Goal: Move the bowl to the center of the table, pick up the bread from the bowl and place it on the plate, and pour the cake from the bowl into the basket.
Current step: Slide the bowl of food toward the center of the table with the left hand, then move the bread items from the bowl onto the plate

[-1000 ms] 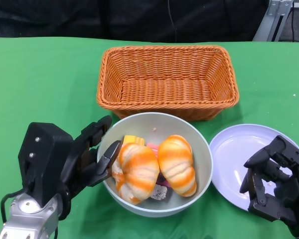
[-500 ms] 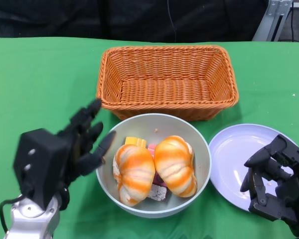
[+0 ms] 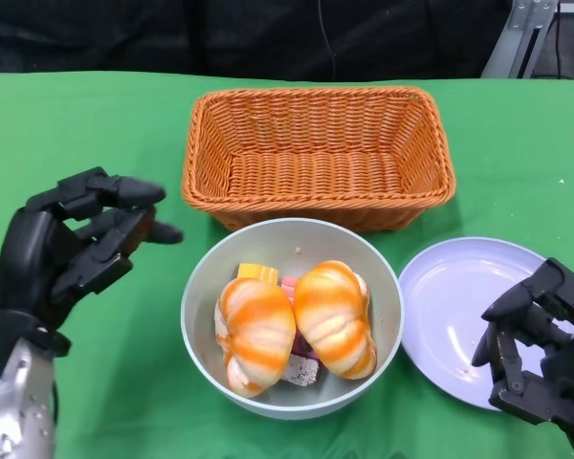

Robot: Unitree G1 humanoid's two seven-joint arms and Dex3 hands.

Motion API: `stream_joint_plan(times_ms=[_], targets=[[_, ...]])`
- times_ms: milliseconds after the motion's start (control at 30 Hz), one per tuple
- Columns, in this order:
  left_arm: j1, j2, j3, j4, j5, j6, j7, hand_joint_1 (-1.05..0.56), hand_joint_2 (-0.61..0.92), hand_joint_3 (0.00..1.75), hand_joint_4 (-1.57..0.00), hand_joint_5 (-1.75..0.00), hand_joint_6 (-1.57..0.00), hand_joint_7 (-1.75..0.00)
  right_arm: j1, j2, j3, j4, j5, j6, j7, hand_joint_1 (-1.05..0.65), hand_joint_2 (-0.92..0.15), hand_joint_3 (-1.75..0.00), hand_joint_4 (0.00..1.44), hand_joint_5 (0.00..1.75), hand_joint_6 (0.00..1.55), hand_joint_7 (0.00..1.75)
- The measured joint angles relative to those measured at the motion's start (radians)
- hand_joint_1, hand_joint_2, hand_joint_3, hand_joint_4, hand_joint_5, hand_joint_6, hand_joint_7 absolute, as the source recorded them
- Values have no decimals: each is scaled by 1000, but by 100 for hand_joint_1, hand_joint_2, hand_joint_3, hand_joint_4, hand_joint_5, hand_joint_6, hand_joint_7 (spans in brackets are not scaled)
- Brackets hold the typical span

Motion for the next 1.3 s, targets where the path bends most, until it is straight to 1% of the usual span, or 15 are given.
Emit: stream_joint_plan(times_ms=[33, 133, 333, 433, 533, 600, 633, 667, 733, 833, 900, 1000, 1033, 1167, 1300], targets=[[-8, 11, 5, 19, -11, 0, -33, 1, 58, 102, -85, -155, -87, -135, 0, 0, -2, 0, 0, 0, 0, -3, -58, -113, 76, 163, 69, 140], [-35, 37, 14, 61, -39, 29, -100, 3, 57, 108, -86, -162, -87, -138, 3, -3, -11, -1, 9, 0, 4, -3, -58, -112, 76, 163, 70, 139], [-61, 39, 36, 133, -56, 60, -137, 2, 56, 111, -84, -170, -83, -143, 13, -11, -20, -24, 45, 12, 12, -3, -58, -113, 75, 164, 68, 137], [-66, 36, 38, 149, -56, 59, -141, 1, 55, 115, -82, -174, -81, -146, 17, -24, -20, -53, 25, 27, 7, -3, -57, -110, 68, 160, 65, 130], [-66, 31, 38, 159, -54, 55, -141, 1, 54, 116, -81, -175, -80, -147, 21, -52, -18, -99, -20, 43, 2, -6, -53, -103, 63, 152, 62, 119], [-66, 30, 39, 164, -50, 46, -141, 1, 53, 117, -81, -175, -80, -147, 22, -77, -13, -156, -49, 72, 5, -8, -57, -88, 59, 143, 61, 104], [-66, 28, 39, 166, -48, 38, -142, 1, 53, 117, -81, -175, -80, -147, 20, -94, -9, -186, -62, 87, 14, -12, -63, -74, 55, 139, 59, 97], [-66, 25, 39, 169, -46, 30, -142, 1, 53, 117, -81, -175, -80, -147, 17, -116, -5, -222, -83, 112, 23, -17, -72, -50, 55, 131, 60, 86], [-66, 18, 38, 170, -44, 22, -144, 1, 53, 116, -81, -175, -80, -148, 4, -150, 4, -287, -130, 156, 30, -20, -84, -23, 58, 116, 62, 71], [-66, 11, 36, 171, -41, 12, -147, 0, 53, 116, -80, -175, -79, -149, -21, -192, 25, -386, -245, 236, 30, -27, -90, -5, 63, 93, 64, 51], [-66, 8, 35, 171, -38, 11, -147, 0, 52, 116, -80, -174, -79, -149, -39, -216, 33, -442, -304, 285, 36, -31, -90, -1, 66, 78, 67, 39], [-66, 4, 34, 171, -33, 11, -146, 0, 52, 116, -80, -174, -80, -148, -80, -242, 45, -509, -348, 350, 52, -34, -90, 0, 67, 66, 70, 29], [-66, 2, 34, 171, -33, 11, -146, 0, 53, 116, -80, -174, -79, -148, -94, -249, 51, -525, -364, 368, 59, -42, -91, 0, 65, 61, 69, 25], [-66, -7, 34, 170, -33, 11, -146, 1, 54, 114, -81, -171, -80, -146, -176, -306, 75, -589, -448, 449, 107, -55, -90, 0, 61, 53, 67, 15], [-66, -13, 34, 170, -32, 11, -146, 2, 55, 116, -80, -171, -79, -146, -253, -340, 116, -656, -551, 543, 156, -67, -92, -2, 58, 50, 61, 8]])
